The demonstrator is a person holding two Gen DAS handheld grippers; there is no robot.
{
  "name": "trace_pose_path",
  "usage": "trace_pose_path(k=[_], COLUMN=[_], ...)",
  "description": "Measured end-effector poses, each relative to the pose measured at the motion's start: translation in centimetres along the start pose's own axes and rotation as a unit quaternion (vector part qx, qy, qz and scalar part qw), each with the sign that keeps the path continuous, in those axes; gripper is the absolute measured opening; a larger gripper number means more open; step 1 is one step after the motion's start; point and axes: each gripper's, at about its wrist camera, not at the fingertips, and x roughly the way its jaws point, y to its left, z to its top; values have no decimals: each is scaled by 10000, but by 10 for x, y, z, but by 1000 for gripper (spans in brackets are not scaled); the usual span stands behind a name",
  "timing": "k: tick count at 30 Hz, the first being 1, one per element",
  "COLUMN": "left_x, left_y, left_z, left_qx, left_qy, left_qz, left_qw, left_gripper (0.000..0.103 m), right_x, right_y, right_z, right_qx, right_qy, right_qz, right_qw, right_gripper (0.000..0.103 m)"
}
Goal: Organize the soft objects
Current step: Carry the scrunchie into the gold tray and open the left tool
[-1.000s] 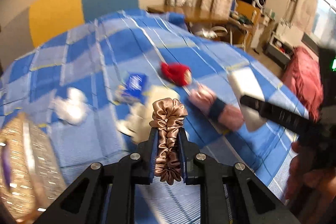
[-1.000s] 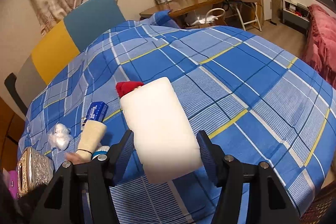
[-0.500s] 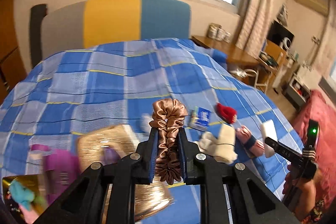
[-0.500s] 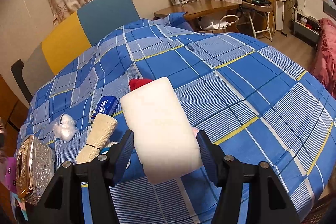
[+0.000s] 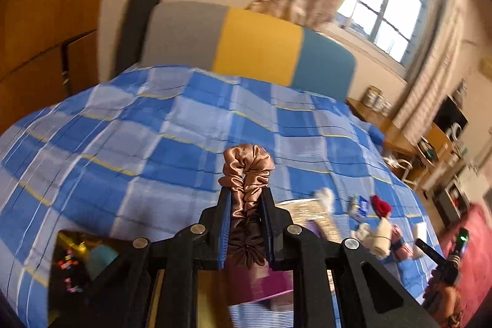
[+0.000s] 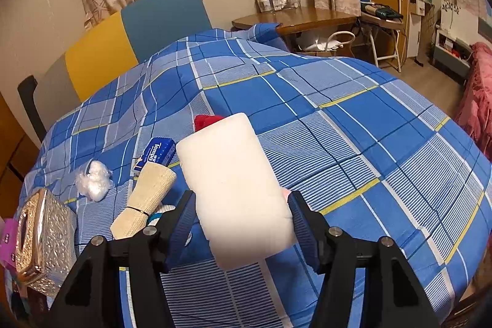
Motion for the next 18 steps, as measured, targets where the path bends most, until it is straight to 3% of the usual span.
trace_pose_path(k=[7, 18], left_x=[21, 75], left_y=[55, 98], left_z=[-43, -100], left_qx=[-280, -333], left_qy=[564, 1405], left_qz=[296, 639], left_qw=[9976, 9875], left_gripper=[19, 19], right_x=[-20, -70], right_y=[30, 92], right_z=[-4, -37], right_qx=[-539, -666], right_qy=[-479, -648], right_qz=[128, 1006], right_qw=[9973, 9906], right_gripper=[62, 62])
